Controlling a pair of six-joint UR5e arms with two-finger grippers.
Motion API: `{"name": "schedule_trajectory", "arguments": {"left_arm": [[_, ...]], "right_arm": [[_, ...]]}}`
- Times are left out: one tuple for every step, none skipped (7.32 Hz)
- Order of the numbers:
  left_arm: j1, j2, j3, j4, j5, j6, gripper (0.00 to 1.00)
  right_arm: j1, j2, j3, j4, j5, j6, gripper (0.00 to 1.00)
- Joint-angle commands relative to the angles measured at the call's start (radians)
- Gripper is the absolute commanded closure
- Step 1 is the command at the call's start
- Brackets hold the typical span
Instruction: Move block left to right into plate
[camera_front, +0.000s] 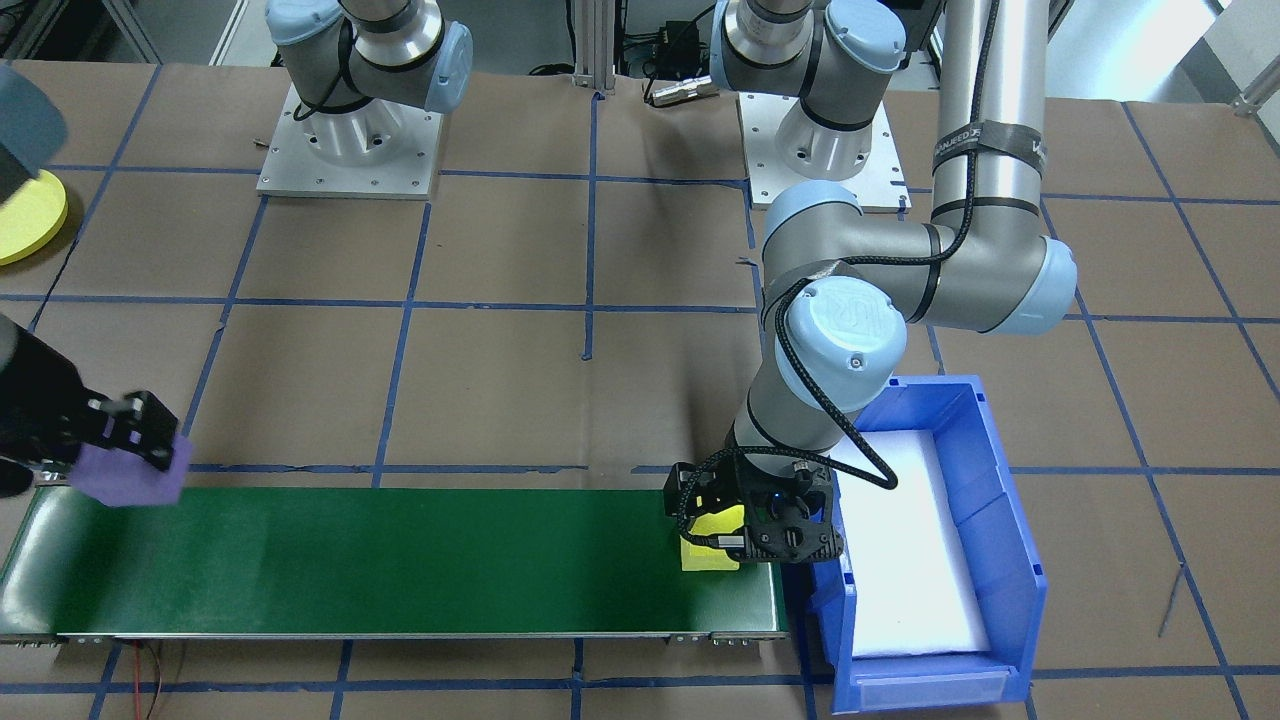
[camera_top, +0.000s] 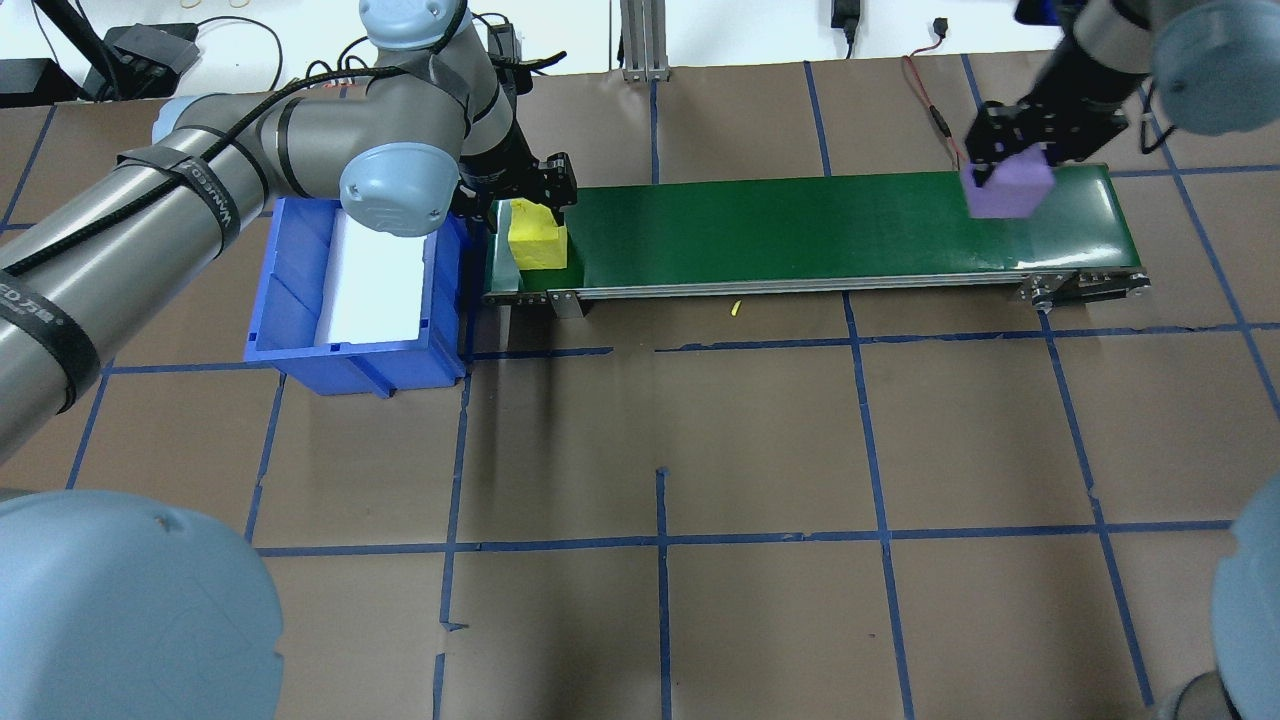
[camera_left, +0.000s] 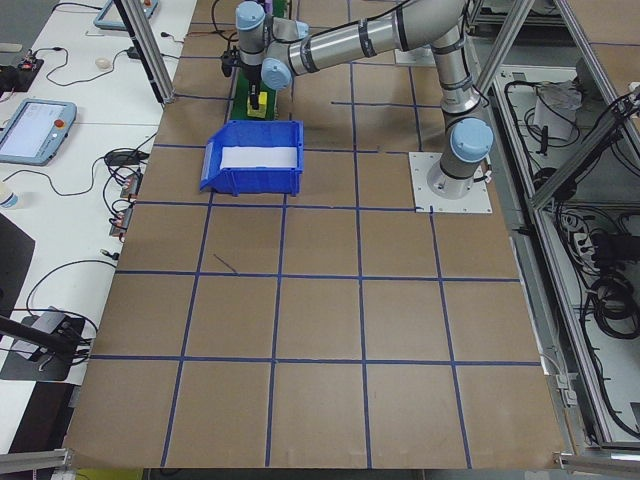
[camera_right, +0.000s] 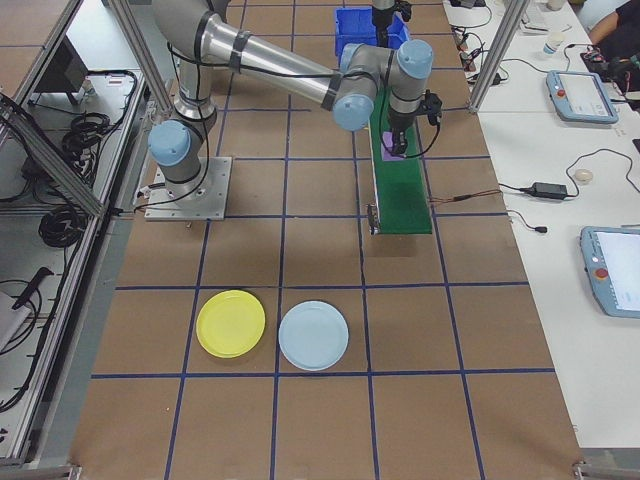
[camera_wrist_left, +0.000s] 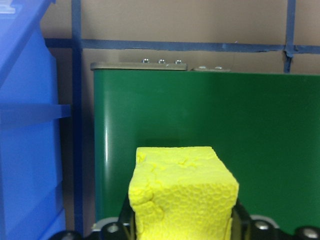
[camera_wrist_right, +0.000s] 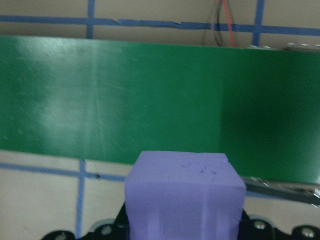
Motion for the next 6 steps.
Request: {"name": "schedule_trajectory", "arguments": {"left_arm": [[0.0,0.077,0.001,-0.034,0.003,0.0,0.03],[0.002,0.132,-0.002,-0.111,0.012,0.006,0.02],[0.005,0.181,-0.006,-0.168,0.026,0.011,0.01],[0.029,0.227,-0.006,-0.23,0.075,0.012,0.0],[0.087,0.285,-0.008,-0.303,0.077,0.017,0.0],[0.15,0.35,-0.008,-0.393,0.078,0.046,0.0]], "right_arm": [[-0.251,-0.102,0.074,0.059,-0.153,-0.387,0.8],[-0.367,-0.091,0.084,0.047,-0.177,-0.559,0.8],[-0.485,-0.087,0.103,0.039,-0.226,-0.679,0.8],[-0.543,-0.035,0.126,-0.059,-0.229,-0.709,0.8],[-0.58,0.034,0.138,-0.142,-0.239,-0.737,0.8],[-0.635,0.1,0.143,-0.231,-0.225,-0.784,0.8]]}}
